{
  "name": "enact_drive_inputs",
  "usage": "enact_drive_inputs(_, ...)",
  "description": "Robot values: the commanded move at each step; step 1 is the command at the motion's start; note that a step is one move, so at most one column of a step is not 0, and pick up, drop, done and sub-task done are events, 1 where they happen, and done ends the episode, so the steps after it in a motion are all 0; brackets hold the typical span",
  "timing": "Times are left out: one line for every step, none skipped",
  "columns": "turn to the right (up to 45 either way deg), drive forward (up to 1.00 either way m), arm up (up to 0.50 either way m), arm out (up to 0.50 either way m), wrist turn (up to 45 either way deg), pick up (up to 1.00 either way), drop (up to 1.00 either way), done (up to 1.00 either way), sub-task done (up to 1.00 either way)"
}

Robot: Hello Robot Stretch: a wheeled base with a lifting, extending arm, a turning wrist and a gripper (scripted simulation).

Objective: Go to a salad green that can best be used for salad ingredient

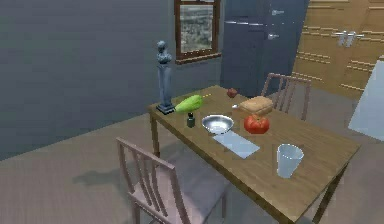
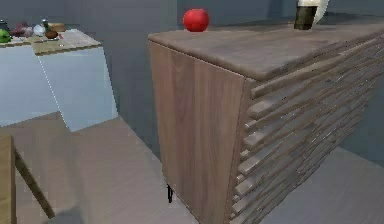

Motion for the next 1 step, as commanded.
enact_drive_inputs(0.0,0.00,0.00,0.00,0.0,0.00,0.00,1.00,0.00)
